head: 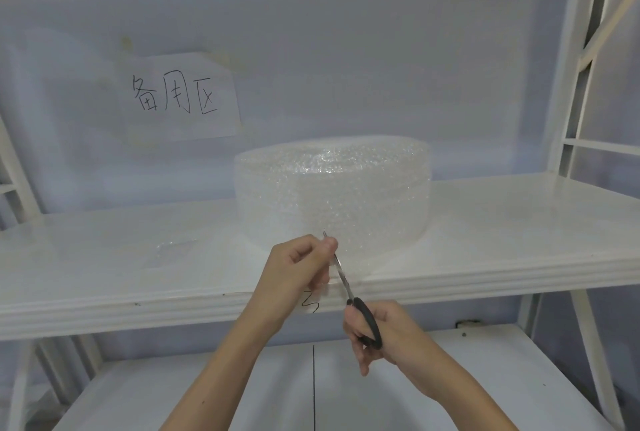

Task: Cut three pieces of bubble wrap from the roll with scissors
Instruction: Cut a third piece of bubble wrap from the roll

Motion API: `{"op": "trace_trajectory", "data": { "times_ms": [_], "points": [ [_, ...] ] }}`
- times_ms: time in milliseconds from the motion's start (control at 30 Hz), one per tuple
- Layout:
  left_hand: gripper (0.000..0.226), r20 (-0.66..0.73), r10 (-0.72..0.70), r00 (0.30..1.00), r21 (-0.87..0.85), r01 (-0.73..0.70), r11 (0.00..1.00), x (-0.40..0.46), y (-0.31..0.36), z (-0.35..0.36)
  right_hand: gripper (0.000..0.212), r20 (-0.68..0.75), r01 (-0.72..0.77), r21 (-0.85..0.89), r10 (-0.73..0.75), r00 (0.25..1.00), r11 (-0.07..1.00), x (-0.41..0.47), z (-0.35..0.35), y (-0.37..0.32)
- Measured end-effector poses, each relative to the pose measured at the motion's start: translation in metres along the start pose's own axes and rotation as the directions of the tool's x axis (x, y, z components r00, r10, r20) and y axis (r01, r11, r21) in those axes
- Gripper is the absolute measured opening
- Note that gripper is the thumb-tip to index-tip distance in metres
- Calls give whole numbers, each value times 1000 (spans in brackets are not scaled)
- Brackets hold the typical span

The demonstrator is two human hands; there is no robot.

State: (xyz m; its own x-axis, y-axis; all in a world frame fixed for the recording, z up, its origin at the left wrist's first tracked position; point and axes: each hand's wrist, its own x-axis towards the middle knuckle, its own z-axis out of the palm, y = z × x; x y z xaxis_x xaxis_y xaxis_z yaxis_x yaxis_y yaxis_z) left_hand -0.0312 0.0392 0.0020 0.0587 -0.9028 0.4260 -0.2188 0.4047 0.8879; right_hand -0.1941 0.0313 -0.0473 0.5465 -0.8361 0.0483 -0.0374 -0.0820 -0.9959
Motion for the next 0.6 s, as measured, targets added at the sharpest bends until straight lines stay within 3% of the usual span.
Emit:
{"op": "trace_trajectory", "data": {
  "times_ms": [367,533,600],
  "points": [
    [33,-65,-3,998,28,5,1000,-3,-5,-7,44,183,37,165,-67,981,986,-4,-4,12],
    [45,-59,6,998,33,-4,999,-3,-6,-6,48,200,21,188,-59,978,982,3,1,3],
    [40,-51,10,999,28,-9,1000,-4,-5,-6,49,199,28,202,-69,978,979,7,3,-3]
  ]
}}
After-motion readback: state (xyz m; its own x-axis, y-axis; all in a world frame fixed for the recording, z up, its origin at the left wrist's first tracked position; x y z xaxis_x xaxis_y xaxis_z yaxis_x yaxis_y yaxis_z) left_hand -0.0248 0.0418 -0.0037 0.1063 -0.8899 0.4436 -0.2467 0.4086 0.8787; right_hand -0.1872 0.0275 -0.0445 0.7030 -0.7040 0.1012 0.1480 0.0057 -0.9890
